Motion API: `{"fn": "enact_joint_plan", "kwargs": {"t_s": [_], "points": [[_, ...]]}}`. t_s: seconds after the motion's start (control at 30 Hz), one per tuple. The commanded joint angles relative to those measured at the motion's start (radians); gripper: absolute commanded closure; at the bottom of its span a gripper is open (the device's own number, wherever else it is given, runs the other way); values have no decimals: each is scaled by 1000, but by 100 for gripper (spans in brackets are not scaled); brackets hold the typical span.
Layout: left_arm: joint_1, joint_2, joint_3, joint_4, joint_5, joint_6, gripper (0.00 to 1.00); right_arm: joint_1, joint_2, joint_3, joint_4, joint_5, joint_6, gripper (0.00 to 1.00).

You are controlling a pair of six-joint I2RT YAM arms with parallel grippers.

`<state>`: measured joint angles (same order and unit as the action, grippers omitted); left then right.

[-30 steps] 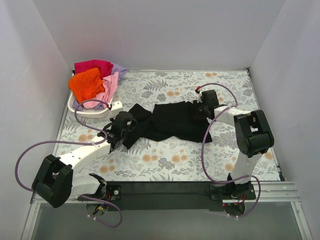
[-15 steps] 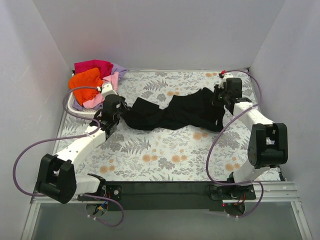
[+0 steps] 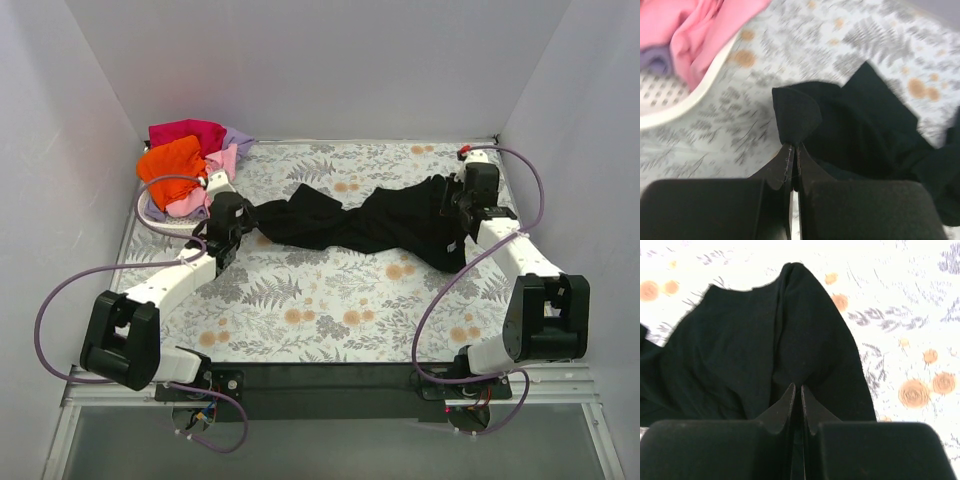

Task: Fold and stack the t-shirts
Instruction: Flatten the tshirt out

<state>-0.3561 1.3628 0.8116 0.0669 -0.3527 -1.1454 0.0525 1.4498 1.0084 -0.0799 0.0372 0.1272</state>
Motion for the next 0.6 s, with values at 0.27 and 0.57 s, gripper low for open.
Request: {"fn": "enact_joint_plan", "kwargs": {"t_s": [0.27,0.57], "points": [[8,-13,-203,-58,-22,-65,100,38,-94,-56,8,41,3,32],[6,30,-209,-101,-34,-74,100,116,70,44,46,-71,8,30]]}}
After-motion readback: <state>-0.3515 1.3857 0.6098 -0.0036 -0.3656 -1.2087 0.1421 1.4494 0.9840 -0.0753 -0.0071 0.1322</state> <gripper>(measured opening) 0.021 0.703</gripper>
